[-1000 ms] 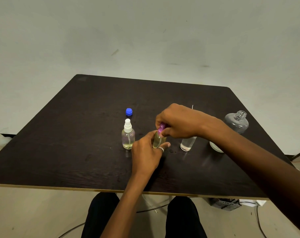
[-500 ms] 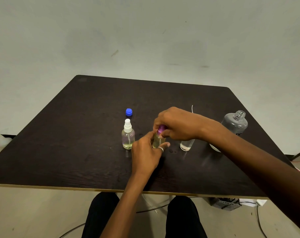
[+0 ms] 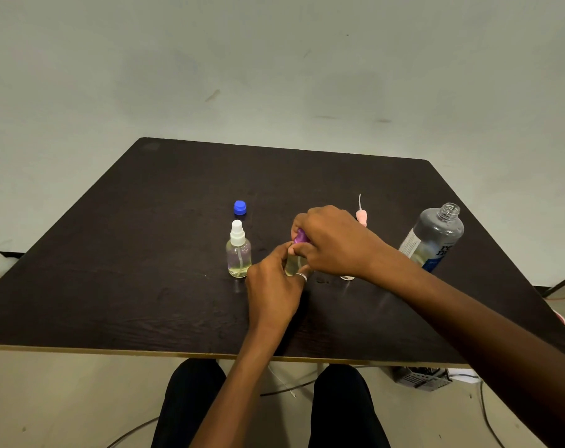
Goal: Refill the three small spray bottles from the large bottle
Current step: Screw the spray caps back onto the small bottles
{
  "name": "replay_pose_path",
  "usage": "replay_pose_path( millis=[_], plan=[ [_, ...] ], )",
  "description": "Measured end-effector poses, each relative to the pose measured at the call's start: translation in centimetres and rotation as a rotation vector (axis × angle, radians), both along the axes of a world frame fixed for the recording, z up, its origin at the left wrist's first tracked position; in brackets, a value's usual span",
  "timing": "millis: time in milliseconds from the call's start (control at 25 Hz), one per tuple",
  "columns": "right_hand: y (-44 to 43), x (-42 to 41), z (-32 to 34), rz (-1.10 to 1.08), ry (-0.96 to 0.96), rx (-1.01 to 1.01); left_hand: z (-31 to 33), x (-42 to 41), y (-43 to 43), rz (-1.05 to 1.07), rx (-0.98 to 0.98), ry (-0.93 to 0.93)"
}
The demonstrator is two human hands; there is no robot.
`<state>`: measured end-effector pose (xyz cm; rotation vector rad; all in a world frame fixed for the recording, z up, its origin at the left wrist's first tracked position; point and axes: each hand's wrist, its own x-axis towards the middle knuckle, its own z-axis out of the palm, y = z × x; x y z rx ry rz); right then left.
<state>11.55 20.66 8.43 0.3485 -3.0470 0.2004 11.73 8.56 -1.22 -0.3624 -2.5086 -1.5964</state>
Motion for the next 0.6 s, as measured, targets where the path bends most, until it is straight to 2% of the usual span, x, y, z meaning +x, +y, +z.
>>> replay_pose_path(
  millis=[600],
  plan=[
    [-0.9, -2.3, 0.1, -0.056, -0.007, -0.051, 0.6, -1.6, 0.2, 0.048, -0.005, -0.039]
  ],
)
